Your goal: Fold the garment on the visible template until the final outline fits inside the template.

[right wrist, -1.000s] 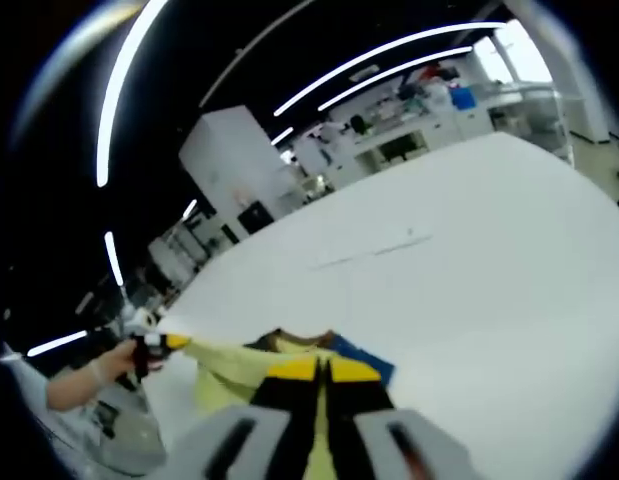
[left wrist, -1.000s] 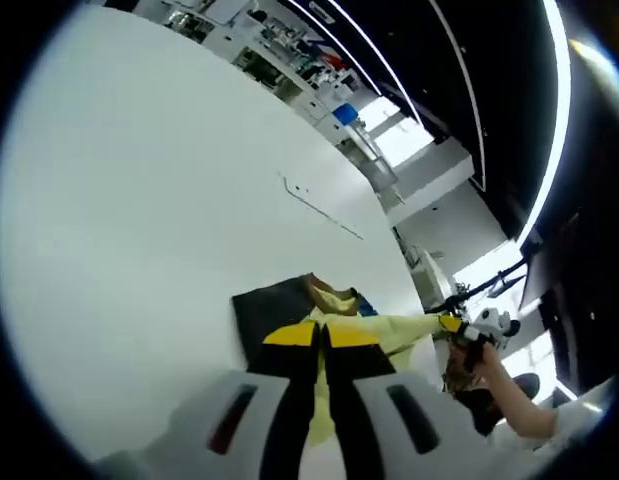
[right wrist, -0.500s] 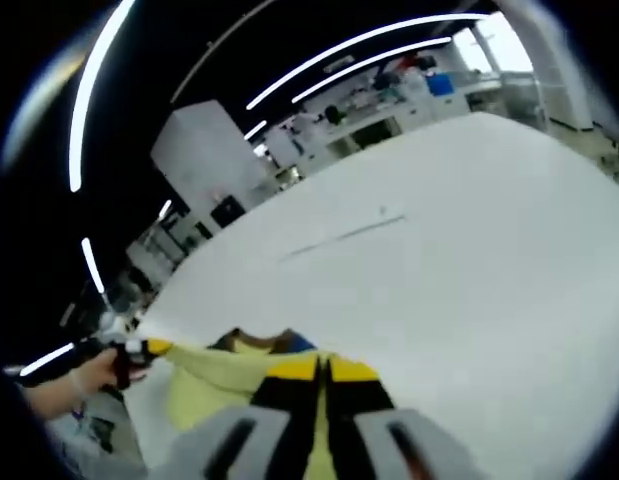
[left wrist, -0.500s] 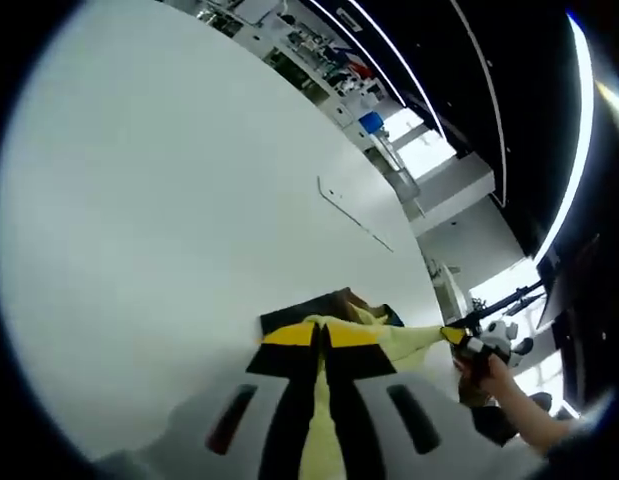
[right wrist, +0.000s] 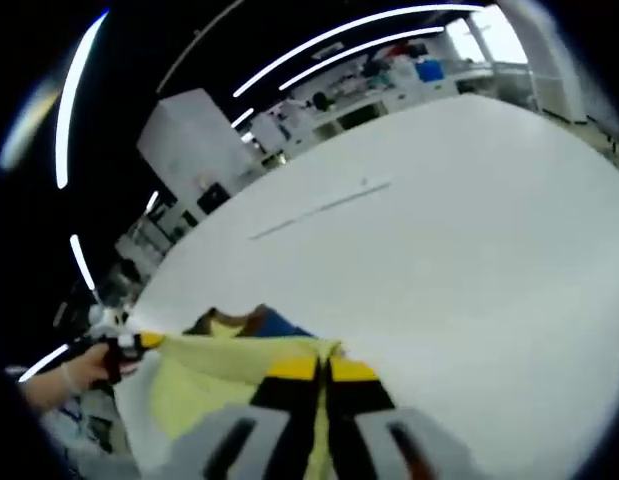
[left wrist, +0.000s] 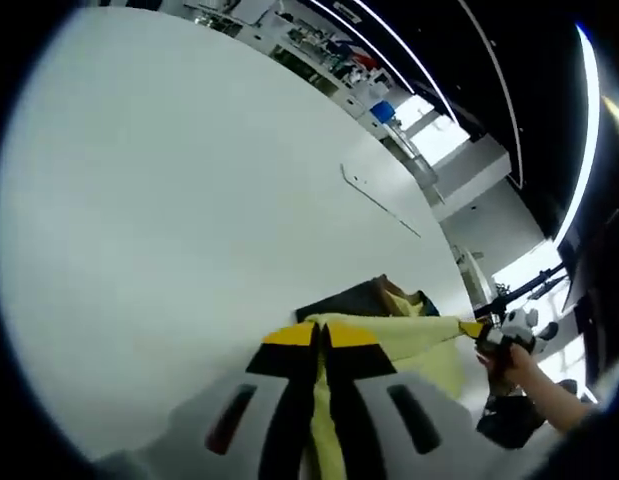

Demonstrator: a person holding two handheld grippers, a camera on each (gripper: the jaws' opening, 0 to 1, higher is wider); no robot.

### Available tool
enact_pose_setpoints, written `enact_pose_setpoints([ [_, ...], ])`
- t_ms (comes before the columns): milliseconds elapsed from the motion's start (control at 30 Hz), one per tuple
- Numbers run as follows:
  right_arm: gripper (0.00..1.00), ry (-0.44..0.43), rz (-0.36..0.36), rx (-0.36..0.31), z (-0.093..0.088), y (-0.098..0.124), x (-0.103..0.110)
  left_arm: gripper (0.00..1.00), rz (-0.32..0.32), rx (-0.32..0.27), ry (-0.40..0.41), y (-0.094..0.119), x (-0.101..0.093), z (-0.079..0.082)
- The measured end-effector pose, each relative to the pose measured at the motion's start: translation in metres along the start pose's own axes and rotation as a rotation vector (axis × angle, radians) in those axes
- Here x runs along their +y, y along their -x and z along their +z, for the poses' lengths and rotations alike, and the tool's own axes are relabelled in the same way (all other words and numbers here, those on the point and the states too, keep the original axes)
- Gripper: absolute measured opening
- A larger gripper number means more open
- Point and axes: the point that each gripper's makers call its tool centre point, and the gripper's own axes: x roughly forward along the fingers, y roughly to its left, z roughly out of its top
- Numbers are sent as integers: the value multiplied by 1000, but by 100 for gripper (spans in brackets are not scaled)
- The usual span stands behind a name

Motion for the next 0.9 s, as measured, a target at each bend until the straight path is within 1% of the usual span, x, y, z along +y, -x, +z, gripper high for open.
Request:
enact_pose_setpoints([
  [100,0,4,0,3,-2,0,1,0,-6,0,-16,-1,-1,0],
  [167,0,34,8,3,-3,0,4,0,-28,-8,-51,-1,-5,2],
  [200,0,56,7,2,-4,1,6,1,-57,1,-68,0,-9,0],
  [267,1,80,4,-1,-2,2,2,4,-76,-2,-99,2,-13,0],
  [300,4,90,10,-1,-2,2,3,7,-85,-5,-112,3,-16,0],
  [367,8,104,19,2,-4,3,5,15,-96,-7,-125,4,-18,0],
  [467,18,133,27,-3,-3,4,4,25,-114,-17,-166,6,-23,-1],
  [567,29,171,39,-9,-3,8,9,36,-127,-16,-184,8,-26,-2],
  [600,34,178,43,-9,-2,7,9,40,-137,-16,-197,9,-28,-2],
  [667,40,219,46,-10,-2,8,7,50,-147,-16,-228,12,-30,-3],
  [700,43,234,41,-5,-3,8,7,54,-148,-16,-239,13,-31,-3],
  [767,44,247,40,-4,-5,11,7,62,-157,-12,-267,16,-33,-5],
  [867,51,255,39,-11,-6,14,6,72,-169,-8,-288,23,-39,-10],
  [900,55,260,43,-16,-6,15,7,74,-175,-2,-293,25,-41,-13],
])
